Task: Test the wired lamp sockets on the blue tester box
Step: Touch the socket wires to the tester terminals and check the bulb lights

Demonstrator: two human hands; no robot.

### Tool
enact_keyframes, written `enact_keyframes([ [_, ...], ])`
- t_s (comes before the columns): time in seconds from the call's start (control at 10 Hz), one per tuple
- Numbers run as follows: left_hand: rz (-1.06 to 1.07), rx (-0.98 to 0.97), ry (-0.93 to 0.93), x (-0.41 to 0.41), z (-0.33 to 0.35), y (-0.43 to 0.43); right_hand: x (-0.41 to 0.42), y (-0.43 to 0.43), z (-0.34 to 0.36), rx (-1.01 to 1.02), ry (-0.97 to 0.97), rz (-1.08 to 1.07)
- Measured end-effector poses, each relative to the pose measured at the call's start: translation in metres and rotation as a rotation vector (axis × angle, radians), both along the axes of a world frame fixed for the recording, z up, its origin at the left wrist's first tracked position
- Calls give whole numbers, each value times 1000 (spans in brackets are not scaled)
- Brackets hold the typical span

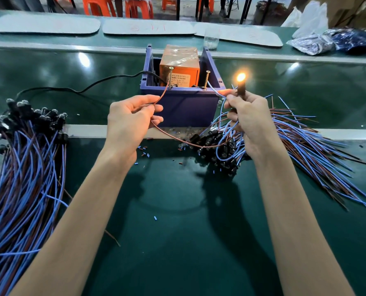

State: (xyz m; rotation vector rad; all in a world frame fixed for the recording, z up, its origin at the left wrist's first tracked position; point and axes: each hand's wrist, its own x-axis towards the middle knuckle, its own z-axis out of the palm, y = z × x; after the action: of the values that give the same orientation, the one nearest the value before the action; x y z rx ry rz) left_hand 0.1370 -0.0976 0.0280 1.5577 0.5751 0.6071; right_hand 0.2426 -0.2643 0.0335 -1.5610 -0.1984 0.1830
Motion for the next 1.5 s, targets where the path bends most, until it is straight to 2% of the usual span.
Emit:
enact_keyframes([
  [0.2, -86, 21, 28, -2, 5, -1, -4, -4, 10, -16, 14, 50],
  [0.3, -153, 8, 24, -4, 9, 0, -4, -9, 21, -108, -11, 79],
  [0.4, -165, 11, 14, -6, 12, 4, -3, -17, 31, -282, -76, 18],
  [0.5, -143, 33, 43, -5, 11, 9, -1, -29, 37, -251, -116, -20],
  [0.6, -160, 45, 111, -4, 7, 14, -1, -35, 41, -54, -117, -88],
  [0.7, -256, 86, 223, -4, 1, 20, 4, -41, 46, 120, -161, -245],
  [0.8, -272, 215, 378, -5, -7, 32, 9, -41, 45, 153, -258, -366],
  [0.9, -141, 480, 594, -5, -16, 46, 54, -132, 41, 154, -466, -346],
  [1.0, -35, 687, 809, -6, -20, 58, 116, -161, 74, -65, -570, -342],
  [1.1, 5, 756, 993, -10, -26, 73, 131, -120, 91, -288, -607, -348],
  [1.2, 13, 682, 1032, -16, -32, 84, 40, -68, 48, -651, -898, -432],
  [1.3, 28, 691, 1065, -19, -37, 90, 7, -34, 21, -812, -757, -156],
  [1.4, 66, 704, 1091, -19, -38, 93, 20, -32, -6, -1128, -471, 220],
  [1.5, 55, 709, 1110, -17, -39, 92, 20, -29, -20, -1260, -376, 434],
])
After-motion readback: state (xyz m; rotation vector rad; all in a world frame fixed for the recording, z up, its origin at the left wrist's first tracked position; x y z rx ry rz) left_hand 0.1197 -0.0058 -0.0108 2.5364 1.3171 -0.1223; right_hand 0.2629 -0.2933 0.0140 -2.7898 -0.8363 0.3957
